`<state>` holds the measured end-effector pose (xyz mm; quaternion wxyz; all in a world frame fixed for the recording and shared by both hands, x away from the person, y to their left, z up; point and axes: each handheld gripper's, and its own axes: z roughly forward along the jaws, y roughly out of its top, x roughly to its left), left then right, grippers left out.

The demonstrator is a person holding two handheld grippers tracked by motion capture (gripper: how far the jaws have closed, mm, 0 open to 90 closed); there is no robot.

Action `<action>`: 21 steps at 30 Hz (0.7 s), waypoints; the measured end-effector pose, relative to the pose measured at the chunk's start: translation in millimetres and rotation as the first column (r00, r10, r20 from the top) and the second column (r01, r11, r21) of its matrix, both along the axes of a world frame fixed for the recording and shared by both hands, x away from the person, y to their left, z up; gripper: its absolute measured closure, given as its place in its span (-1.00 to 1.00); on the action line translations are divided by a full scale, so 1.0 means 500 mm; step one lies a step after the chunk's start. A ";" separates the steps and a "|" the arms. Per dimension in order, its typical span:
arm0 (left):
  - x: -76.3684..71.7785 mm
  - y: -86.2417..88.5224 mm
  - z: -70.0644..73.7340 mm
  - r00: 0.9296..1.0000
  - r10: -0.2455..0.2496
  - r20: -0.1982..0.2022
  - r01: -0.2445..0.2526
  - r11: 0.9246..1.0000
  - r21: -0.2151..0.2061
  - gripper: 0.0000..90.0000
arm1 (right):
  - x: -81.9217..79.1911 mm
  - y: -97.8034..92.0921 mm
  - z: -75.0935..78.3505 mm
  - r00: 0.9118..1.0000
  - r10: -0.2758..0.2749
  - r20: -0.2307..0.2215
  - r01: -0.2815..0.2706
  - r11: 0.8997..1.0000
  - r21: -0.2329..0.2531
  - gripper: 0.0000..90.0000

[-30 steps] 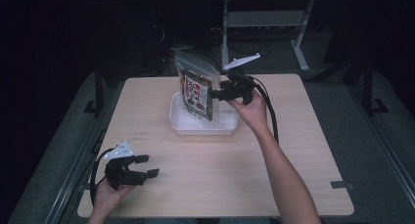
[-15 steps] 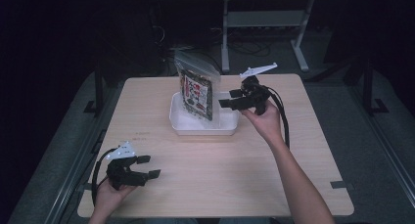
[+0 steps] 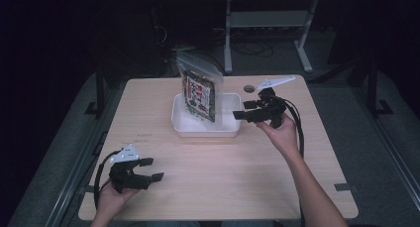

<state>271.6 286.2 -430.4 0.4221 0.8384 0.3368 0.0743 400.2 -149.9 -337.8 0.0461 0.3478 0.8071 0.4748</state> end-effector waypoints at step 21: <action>0.000 -0.004 -0.002 1.000 -0.001 -0.001 0.001 1.000 0.003 -0.43 | -0.054 -0.058 -0.032 0.999 0.012 -0.038 -0.011 0.999 0.035 -0.31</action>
